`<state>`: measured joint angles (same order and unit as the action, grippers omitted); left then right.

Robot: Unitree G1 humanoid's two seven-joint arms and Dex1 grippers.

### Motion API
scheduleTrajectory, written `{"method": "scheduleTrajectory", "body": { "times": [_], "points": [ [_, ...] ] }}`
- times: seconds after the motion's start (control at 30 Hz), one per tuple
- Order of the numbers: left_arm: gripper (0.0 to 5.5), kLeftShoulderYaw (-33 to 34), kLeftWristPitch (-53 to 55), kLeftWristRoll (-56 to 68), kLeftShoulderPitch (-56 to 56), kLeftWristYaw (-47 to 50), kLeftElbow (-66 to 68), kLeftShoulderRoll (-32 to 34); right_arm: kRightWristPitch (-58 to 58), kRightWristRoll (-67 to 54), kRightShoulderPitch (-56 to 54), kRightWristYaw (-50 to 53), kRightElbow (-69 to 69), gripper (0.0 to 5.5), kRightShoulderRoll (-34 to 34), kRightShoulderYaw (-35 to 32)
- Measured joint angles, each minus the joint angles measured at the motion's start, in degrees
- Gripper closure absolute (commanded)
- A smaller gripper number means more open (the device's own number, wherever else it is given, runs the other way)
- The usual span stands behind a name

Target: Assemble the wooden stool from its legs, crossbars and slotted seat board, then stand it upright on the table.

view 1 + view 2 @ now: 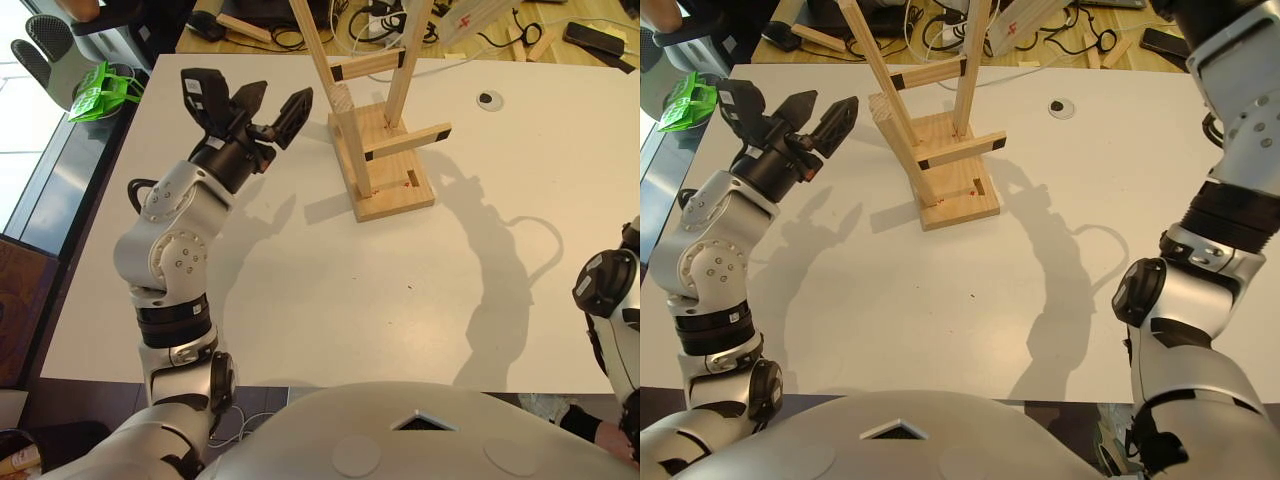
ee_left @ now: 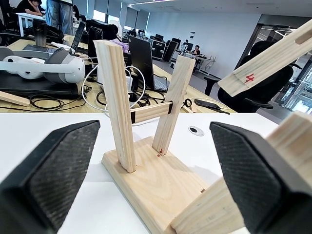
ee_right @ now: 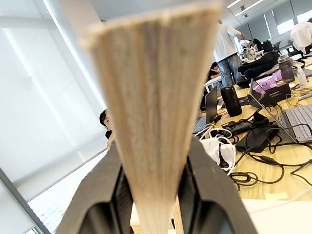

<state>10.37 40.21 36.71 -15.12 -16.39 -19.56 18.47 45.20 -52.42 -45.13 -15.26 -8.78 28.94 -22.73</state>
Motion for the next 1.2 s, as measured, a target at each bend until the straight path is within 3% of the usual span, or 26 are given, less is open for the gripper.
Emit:
{"method": "scheduleTrajectory", "body": {
  "times": [0.43, 1.2],
  "points": [
    [1.34, 1.66, -1.03, 1.01, -1.6, 0.62, 0.18, -0.87, 2.87, 1.22, 6.01, -6.46, -1.38, 4.5, 1.34, -0.41],
    [1.34, 1.78, -2.35, 0.93, -2.24, 0.8, 1.08, -1.01, 3.75, 2.09, 7.19, -6.58, -1.61, 4.5, -0.3, -1.14]
  ]
}}
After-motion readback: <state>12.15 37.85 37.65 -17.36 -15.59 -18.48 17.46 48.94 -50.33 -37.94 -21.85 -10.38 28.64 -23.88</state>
